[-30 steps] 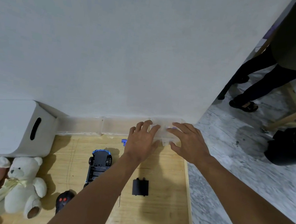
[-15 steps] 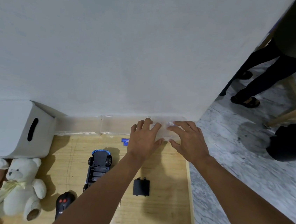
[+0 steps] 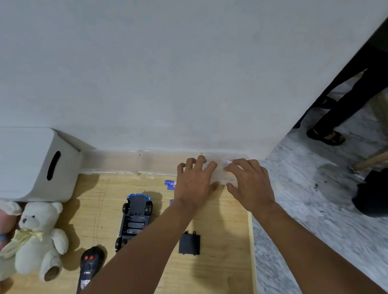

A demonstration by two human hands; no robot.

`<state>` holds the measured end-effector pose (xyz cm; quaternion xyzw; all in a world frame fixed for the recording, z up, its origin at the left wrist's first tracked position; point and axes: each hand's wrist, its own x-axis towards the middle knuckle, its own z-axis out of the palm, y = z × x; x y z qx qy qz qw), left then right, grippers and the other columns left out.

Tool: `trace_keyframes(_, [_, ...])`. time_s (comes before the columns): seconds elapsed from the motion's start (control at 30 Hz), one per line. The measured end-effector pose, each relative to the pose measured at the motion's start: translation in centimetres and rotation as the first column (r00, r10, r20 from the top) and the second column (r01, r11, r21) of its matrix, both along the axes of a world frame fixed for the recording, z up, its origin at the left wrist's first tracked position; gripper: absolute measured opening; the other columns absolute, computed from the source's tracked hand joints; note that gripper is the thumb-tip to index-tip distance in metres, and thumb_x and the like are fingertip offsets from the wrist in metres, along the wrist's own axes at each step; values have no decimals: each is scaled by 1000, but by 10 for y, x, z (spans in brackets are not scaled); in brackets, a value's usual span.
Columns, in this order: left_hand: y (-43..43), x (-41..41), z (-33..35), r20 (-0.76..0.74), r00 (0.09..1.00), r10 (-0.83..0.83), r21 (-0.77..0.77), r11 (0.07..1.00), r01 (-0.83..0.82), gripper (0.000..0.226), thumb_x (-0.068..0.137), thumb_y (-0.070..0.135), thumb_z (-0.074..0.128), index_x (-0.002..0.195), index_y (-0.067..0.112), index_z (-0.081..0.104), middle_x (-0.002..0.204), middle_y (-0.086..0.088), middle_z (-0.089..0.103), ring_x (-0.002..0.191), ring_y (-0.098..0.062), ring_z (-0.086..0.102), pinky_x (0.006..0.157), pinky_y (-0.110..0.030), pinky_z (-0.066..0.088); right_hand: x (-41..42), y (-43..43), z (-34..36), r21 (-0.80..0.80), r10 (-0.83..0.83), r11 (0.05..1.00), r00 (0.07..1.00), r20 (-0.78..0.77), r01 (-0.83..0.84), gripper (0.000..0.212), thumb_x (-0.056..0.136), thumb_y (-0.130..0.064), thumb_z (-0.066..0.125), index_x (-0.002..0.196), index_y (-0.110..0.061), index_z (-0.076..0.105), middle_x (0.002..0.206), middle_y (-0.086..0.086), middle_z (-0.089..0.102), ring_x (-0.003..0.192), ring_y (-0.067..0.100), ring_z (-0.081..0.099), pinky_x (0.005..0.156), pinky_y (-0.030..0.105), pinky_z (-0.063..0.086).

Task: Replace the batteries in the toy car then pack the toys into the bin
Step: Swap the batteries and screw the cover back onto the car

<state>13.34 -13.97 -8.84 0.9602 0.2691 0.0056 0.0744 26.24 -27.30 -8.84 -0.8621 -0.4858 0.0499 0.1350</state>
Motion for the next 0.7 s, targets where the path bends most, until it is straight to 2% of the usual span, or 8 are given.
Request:
trace_keyframes(0.2, [4,-9,27,-199,976,-91,-131,989,65,70,94,47,62,154,30,30,160,-2,29,143,-33,30,113,-52,31,-10,15,22,-179,-4,984,1000,16,6,46,85,-29,72,128,-29,56,134,-2,52,120,26,51,97,44,41])
trace_keyframes(0.3, [21,-30,43,-172,969,-178,-281,952,125,76,96,44,62,160,31,25,166,-1,27,149,-31,27,116,-54,32,-12,24,36,-296,1,955,998,60,17,41,89,-35,64,129,-31,54,136,-3,50,121,25,51,103,46,35])
trace_keyframes(0.33, [29,-40,46,-131,974,-186,-314,940,137,74,96,42,62,160,31,26,164,-1,31,148,-30,30,114,-53,35,-15,26,40,-272,1,962,997,75,19,38,90,-35,62,127,-29,58,135,-2,52,119,26,52,102,45,36])
trace_keyframes(0.4, [47,-63,53,-58,985,-163,-347,928,133,68,96,37,62,157,30,33,160,-1,38,143,-28,38,111,-51,39,-23,30,44,-128,-9,992,997,75,18,31,89,-28,63,119,-23,66,126,1,62,108,28,59,92,42,42])
trace_keyframes(0.5, [76,-98,63,-5,995,-104,-394,914,94,58,97,34,63,151,28,45,150,-1,50,133,-25,48,108,-45,44,-48,39,53,32,22,999,1000,0,-22,23,87,-20,66,110,-20,70,109,2,70,95,30,65,82,40,47])
trace_keyframes(0.6, [101,-132,66,4,997,-77,-418,906,71,51,94,32,67,143,26,54,137,-1,59,124,-23,57,102,-39,48,-78,49,61,65,111,992,989,-101,-105,21,89,-18,64,108,-22,70,104,0,70,95,25,64,81,39,49])
trace_keyframes(0.7, [114,-164,64,14,999,-37,-475,879,39,56,87,30,75,139,26,55,130,-3,59,117,-24,58,95,-32,47,-105,57,58,30,146,989,970,-195,-143,21,91,-19,60,111,-25,66,107,-4,67,100,21,61,82,38,51])
